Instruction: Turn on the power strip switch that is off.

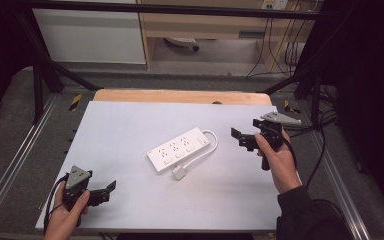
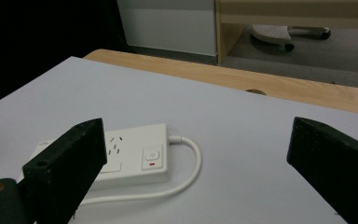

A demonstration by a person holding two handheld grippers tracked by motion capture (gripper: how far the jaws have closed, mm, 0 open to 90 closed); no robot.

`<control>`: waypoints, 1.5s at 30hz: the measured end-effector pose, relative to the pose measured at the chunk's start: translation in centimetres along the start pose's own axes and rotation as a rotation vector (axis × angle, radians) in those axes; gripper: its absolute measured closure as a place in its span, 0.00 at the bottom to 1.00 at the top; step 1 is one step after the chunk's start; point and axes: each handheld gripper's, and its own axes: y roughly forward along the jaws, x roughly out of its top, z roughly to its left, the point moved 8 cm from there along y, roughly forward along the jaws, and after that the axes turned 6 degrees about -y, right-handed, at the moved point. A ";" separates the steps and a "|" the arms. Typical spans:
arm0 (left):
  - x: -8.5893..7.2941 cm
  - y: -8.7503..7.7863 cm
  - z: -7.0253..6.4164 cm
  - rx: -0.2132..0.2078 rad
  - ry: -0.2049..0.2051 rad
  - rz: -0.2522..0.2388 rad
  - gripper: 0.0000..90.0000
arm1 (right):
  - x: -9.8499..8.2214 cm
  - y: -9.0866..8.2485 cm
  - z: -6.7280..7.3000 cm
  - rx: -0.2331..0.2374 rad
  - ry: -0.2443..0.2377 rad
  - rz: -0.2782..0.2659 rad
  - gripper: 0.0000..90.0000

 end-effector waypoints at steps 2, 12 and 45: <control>0.0 0.0 0.0 -0.001 0.000 -0.003 0.08 | -0.2 -0.6 -0.2 -0.006 -0.012 -0.002 0.06; 0.1 0.0 -0.1 -0.007 -0.007 -0.005 0.08 | -1.7 -4.4 -1.4 -0.060 -0.017 -0.034 0.03; 0.2 -0.2 -0.1 -0.007 -0.024 -0.017 0.08 | -12.2 -7.0 -4.2 -0.129 0.078 0.008 0.05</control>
